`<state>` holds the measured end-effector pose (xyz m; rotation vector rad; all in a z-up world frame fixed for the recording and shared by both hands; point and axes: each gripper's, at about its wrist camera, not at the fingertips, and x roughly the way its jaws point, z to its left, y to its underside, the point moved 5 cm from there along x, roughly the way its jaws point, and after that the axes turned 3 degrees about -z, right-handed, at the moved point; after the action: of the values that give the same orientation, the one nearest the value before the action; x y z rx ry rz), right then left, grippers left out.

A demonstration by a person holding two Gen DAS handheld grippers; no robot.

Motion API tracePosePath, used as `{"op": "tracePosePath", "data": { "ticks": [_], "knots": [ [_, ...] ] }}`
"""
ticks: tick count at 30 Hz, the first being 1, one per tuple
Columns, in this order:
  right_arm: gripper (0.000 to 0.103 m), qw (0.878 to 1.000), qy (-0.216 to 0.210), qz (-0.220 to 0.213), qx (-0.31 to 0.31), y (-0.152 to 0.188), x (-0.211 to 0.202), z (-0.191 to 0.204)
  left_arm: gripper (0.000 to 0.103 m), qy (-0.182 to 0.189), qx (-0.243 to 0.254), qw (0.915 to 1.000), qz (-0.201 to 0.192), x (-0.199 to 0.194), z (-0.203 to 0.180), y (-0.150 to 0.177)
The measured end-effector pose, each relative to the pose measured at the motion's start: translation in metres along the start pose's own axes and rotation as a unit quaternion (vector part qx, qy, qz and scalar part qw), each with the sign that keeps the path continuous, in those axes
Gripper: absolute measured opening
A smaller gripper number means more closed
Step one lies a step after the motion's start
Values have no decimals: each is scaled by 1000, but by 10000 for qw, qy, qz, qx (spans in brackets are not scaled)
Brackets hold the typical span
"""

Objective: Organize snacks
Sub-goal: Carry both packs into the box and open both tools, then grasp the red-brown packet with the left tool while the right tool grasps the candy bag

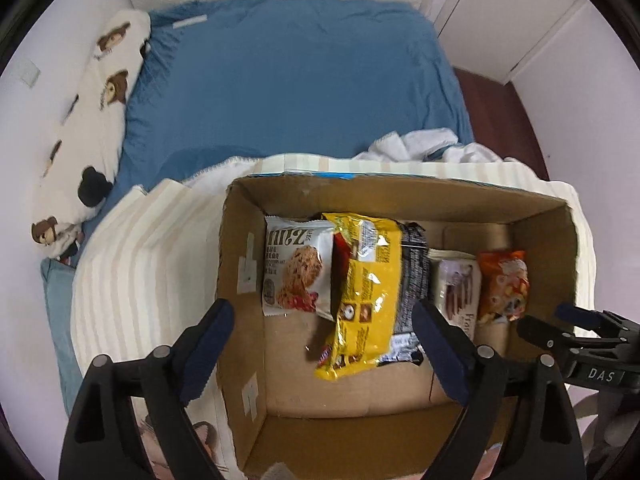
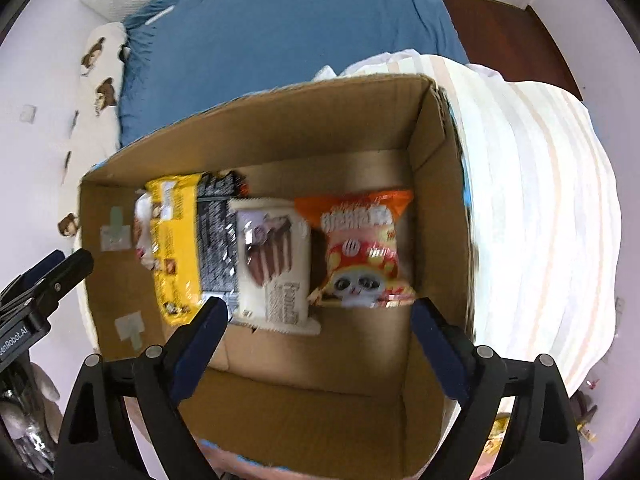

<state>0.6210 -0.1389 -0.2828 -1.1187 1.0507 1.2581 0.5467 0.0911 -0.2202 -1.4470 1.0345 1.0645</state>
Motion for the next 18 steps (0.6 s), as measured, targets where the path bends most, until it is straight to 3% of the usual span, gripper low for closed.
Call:
{"op": "tracePosePath", "data": {
  "ticks": [10, 18],
  "knots": [
    [95, 9922, 323, -1087, -527, 70, -53, 14, 91, -147, 206, 9946, -1009, -70, -19, 61],
    [95, 9846, 164, -1596, -696, 133, -91, 25, 91, -201, 270, 9867, -1591, -122, -30, 112]
  ]
}}
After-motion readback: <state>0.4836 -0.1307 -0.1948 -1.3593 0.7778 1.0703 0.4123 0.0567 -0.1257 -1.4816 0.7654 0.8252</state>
